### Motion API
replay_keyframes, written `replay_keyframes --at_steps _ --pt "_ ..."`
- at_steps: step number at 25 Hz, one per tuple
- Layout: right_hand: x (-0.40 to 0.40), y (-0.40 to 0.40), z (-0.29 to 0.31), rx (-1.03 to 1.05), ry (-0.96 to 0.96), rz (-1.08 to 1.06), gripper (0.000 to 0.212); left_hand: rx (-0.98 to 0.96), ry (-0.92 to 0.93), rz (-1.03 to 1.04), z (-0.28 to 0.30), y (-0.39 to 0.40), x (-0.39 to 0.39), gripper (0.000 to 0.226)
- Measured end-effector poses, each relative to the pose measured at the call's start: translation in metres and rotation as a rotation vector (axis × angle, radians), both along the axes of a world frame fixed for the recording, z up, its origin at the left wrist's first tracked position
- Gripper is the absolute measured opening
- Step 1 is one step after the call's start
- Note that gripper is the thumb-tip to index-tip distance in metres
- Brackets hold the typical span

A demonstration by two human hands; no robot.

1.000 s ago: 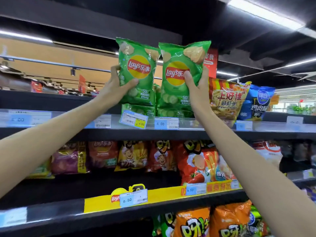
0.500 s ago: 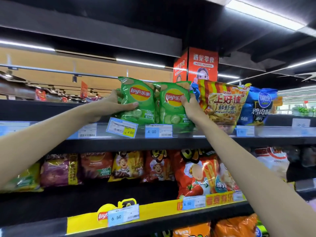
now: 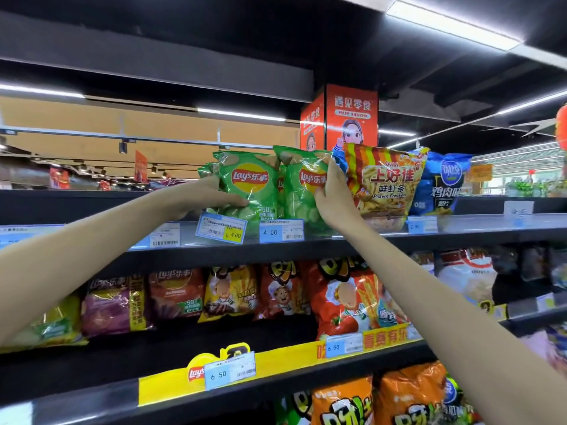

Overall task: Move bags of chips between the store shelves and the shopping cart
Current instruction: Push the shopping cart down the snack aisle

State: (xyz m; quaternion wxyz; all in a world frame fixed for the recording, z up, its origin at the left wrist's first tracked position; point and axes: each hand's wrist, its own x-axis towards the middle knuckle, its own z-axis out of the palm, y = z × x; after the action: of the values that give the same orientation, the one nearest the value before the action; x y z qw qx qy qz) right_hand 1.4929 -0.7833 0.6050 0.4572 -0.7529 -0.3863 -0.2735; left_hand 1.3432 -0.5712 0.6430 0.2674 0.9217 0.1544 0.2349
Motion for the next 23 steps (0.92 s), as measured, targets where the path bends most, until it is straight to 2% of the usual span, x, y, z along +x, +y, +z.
replay_keyframes --at_steps 3,8,9,12,16,23 --pt "-0.007 -0.006 -0.009 -0.039 -0.042 -0.037 0.067 0.1 0.003 -0.027 -0.004 -0.004 -0.009 0.041" --pt "-0.018 -0.029 -0.026 -0.22 -0.086 -0.076 0.06 0.563 0.014 0.172 -0.013 -0.018 -0.036 0.053" --pt "-0.024 -0.033 -0.03 -0.239 -0.105 -0.066 0.058 0.609 0.003 0.2 -0.014 -0.02 -0.043 0.057" --pt "-0.041 -0.044 -0.038 -0.314 -0.136 -0.05 0.051 0.7 -0.065 0.207 -0.019 -0.023 -0.066 0.067" --pt "-0.066 -0.058 -0.059 -0.444 -0.208 0.018 0.043 0.837 -0.118 0.191 -0.044 -0.05 -0.105 0.051" --pt "-0.134 -0.083 -0.117 -0.631 -0.336 0.067 0.032 0.876 0.047 0.348 -0.125 -0.106 -0.188 0.043"
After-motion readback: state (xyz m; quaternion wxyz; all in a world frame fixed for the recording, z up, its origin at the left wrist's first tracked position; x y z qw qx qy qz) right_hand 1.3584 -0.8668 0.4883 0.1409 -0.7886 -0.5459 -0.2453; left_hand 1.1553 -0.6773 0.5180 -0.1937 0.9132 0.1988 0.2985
